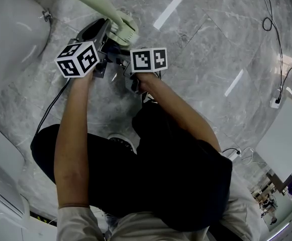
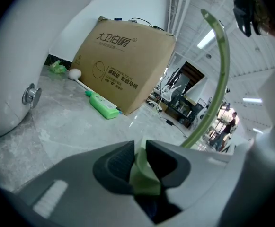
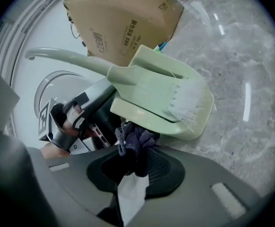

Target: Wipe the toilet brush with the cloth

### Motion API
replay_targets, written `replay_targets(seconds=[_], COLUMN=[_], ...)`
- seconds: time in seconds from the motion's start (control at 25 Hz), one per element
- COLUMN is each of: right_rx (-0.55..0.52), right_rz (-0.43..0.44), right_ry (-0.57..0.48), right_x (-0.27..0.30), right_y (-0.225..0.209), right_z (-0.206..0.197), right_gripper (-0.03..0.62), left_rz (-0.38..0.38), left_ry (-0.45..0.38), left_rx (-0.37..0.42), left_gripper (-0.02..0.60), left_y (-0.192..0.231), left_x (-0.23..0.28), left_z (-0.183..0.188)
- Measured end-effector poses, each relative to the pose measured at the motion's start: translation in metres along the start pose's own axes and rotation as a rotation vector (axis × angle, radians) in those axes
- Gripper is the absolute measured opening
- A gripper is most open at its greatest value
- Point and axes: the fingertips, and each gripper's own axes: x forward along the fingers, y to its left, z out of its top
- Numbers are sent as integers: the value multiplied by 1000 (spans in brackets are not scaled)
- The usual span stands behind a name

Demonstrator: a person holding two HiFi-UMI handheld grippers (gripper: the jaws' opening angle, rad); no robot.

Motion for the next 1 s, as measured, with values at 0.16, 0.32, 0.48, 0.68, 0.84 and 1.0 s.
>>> replay_targets(seconds=[0.16,0.32,0.48,0.68,0.84,1.0], right_rx=[-68,-140,-185,-226,-267,-296], right_rz=[-4,0,-9,-17,-11,-10], right_ry=[-7,-16,-13,-10,0,6], right_x=[0,-1,-6,-16,-22,-29], right_y=[8,20,25,25,28,31], right_z=[6,12,14,13,13,14], right_gripper=[80,81,81,81,81,81], left_rz=[4,2,1,-2,1,0], left_ry=[1,5,10,10,8,8], left_rx=[12,20,29,33,30,32], left_gripper=[0,0,0,0,0,0], left_y=[-1,0,-1,-1,-1,-1], left_x=[0,0,0,0,0,0], left_z=[0,0,0,0,-1,0])
